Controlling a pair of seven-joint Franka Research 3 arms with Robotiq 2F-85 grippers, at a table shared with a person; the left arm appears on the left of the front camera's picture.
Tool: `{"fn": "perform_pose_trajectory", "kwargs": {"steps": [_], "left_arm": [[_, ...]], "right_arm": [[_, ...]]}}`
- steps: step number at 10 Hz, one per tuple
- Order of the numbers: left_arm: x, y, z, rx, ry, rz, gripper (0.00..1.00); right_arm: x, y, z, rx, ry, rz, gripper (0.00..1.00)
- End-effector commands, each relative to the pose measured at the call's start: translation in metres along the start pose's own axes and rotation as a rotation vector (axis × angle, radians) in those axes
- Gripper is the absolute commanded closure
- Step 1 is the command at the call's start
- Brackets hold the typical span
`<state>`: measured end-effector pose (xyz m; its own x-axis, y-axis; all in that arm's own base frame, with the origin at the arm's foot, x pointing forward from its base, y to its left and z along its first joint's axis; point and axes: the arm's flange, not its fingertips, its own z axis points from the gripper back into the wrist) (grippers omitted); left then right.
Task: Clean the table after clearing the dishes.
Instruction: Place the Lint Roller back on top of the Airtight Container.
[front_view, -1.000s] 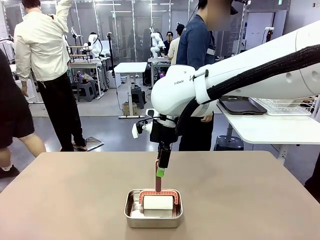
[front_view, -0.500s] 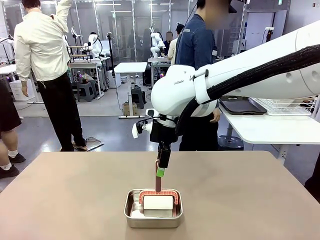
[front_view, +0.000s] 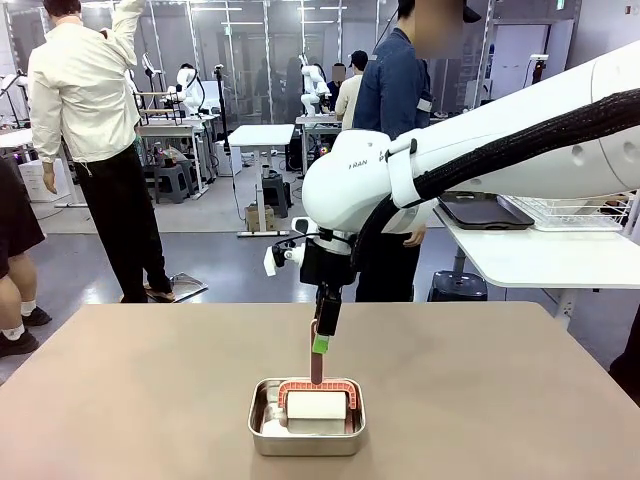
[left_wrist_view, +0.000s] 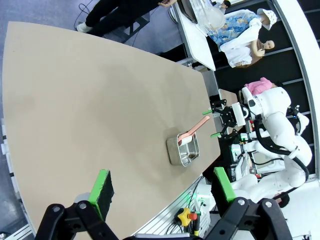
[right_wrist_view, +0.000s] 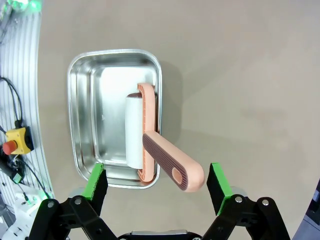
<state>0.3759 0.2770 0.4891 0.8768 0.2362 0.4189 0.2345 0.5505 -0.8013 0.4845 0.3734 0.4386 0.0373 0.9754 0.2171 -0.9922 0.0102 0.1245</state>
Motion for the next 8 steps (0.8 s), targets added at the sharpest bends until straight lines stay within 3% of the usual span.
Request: {"fn": "perform_pose_trajectory", "kwargs": {"steps": [1, 4, 8], "left_arm": [[-0.002, -0.005, 0.003, 0.002, 0.01, 0.012, 0.0], [-0.002, -0.005, 0.003, 0.002, 0.01, 0.012, 0.0], [-0.002, -0.005, 0.003, 0.002, 0.01, 0.012, 0.0]], "right_arm": [[-0.013, -0.003, 0.038, 0.025, -0.103, -0.074, 0.0], [-0.068, -0.015, 0.089, 0.215, -0.294, -0.295, 0.0], [-0.21, -0.05, 0.127, 0.523, -0.724, -0.751, 0.0]]}}
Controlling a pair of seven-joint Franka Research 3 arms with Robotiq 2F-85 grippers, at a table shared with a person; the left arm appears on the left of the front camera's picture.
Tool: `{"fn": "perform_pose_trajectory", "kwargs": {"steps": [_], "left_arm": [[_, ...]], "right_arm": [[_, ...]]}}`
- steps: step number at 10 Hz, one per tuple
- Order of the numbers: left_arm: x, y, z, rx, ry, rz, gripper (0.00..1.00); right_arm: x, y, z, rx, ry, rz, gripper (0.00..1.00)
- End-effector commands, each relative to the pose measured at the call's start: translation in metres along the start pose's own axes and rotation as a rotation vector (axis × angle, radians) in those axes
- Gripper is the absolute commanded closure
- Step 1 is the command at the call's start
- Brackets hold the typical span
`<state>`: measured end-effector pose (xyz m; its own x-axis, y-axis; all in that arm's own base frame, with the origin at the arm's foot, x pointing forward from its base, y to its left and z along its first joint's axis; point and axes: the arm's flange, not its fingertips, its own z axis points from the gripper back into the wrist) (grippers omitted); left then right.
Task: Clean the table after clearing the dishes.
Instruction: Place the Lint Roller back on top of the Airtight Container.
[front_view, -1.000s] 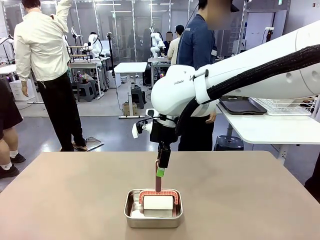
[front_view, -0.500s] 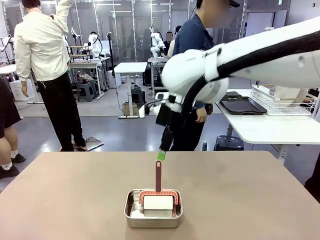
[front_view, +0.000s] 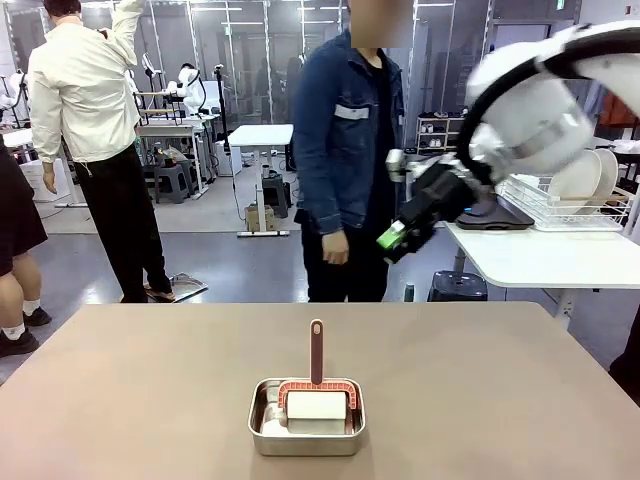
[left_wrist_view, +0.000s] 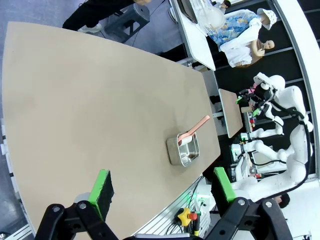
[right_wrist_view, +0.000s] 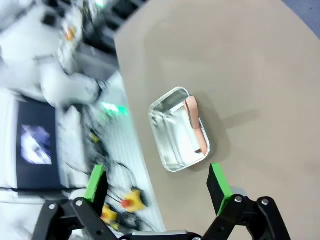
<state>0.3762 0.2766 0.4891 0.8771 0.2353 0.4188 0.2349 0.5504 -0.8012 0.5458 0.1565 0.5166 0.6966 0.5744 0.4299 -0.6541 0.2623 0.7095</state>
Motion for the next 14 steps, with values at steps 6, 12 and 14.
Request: {"fn": "perform_pose_trajectory", "kwargs": {"steps": [6, 12, 14], "left_arm": [[-0.002, -0.005, 0.004, 0.002, 0.009, 0.013, 0.0], [-0.002, -0.005, 0.004, 0.002, 0.009, 0.013, 0.0], [-0.002, -0.005, 0.004, 0.002, 0.009, 0.013, 0.0]], "right_arm": [[-0.161, -0.118, 0.184, 0.129, -0.576, -0.529, 0.0], [-0.267, -0.14, 0.257, 0.011, -0.715, -0.614, 0.0], [-0.267, -0.14, 0.257, 0.011, -0.715, -0.614, 0.0]]}}
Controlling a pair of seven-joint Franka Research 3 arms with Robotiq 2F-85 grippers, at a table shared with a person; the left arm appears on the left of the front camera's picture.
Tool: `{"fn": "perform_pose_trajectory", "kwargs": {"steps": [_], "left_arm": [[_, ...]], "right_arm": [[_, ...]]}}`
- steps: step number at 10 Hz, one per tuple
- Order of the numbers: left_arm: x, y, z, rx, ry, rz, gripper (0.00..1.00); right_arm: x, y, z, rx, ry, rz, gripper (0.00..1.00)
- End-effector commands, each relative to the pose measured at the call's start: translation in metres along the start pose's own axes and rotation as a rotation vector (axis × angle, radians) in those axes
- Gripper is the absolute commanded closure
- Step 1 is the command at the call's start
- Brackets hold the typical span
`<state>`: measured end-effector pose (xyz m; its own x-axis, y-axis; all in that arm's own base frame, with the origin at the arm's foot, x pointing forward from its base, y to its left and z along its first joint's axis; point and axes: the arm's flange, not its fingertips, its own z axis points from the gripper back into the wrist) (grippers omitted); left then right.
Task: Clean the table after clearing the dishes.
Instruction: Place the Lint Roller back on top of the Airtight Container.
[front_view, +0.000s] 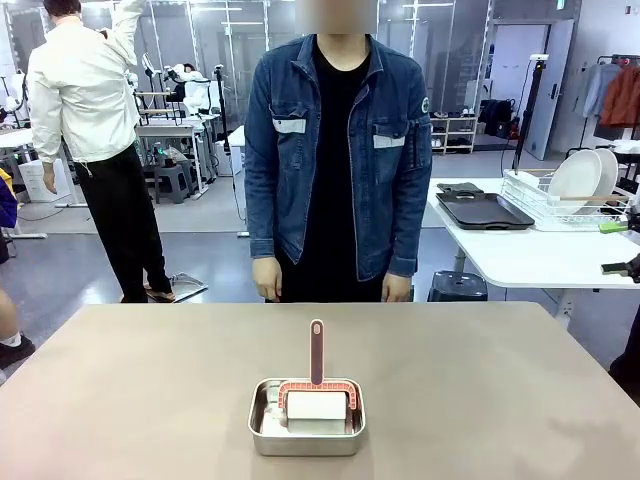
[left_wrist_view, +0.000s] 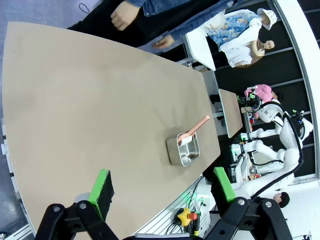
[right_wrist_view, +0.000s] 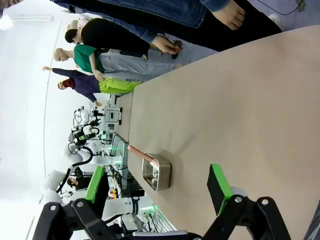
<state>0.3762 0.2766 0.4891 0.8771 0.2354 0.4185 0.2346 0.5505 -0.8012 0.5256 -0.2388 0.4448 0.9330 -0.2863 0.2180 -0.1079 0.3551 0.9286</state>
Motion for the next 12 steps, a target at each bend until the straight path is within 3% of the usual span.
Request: {"fn": "perform_pose_trajectory", "kwargs": {"steps": [1, 12], "left_arm": [[-0.0025, -0.0049, 0.0038, 0.002, 0.009, 0.012, 0.0], [-0.0025, -0.0049, 0.0038, 0.002, 0.009, 0.012, 0.0]], "right_arm": [[0.0003, 0.0026, -0.0051, 0.005, 0.011, 0.003, 0.0], [0.0003, 0.0026, -0.0051, 0.005, 0.011, 0.003, 0.0]]}}
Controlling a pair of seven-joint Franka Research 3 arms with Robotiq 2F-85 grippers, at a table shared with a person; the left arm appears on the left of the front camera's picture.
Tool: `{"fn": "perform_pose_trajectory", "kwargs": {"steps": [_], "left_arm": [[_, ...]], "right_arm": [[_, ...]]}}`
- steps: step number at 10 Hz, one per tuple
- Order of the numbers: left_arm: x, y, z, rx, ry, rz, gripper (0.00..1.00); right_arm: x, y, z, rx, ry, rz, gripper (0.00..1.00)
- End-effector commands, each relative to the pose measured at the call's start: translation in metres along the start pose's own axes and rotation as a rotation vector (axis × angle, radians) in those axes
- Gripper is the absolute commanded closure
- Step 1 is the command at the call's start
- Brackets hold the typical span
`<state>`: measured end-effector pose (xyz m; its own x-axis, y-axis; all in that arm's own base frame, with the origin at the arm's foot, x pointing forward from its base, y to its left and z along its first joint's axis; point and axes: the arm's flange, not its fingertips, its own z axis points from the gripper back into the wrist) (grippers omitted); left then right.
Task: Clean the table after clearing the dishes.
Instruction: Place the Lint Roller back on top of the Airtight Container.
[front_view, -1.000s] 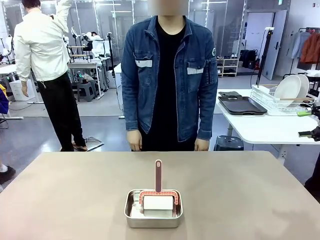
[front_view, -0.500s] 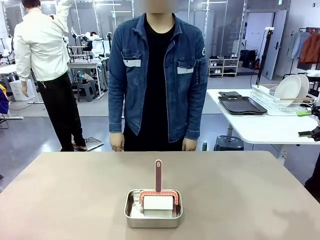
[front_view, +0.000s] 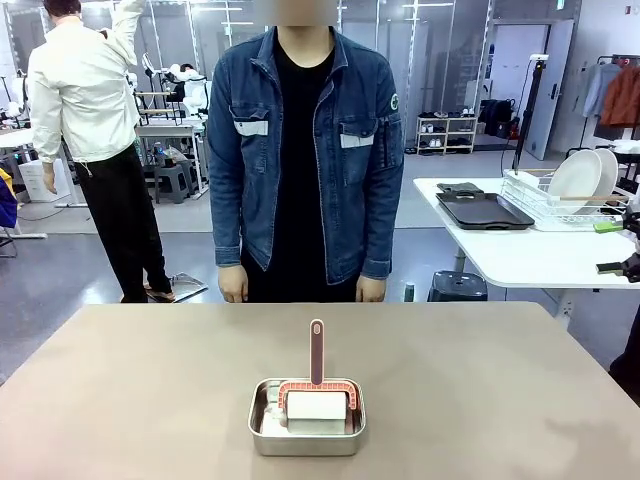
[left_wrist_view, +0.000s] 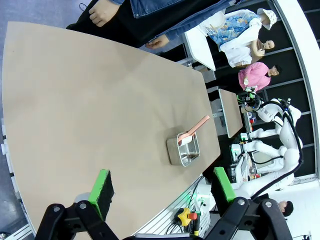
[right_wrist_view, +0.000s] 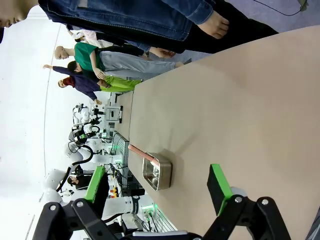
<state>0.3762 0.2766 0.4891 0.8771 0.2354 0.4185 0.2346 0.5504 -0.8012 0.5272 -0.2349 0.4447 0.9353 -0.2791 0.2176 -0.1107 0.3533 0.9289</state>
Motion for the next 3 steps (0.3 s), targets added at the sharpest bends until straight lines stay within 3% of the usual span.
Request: {"fn": "perform_pose_trajectory", "kwargs": {"steps": [1, 3], "left_arm": [[-0.0025, -0.0049, 0.0038, 0.002, 0.009, 0.012, 0.0], [-0.0025, -0.0049, 0.0038, 0.002, 0.009, 0.012, 0.0]], "right_arm": [[-0.0001, 0.0015, -0.0011, 0.002, 0.004, 0.001, 0.0], [-0.0001, 0.0015, -0.0011, 0.002, 0.004, 0.001, 0.0]]}}
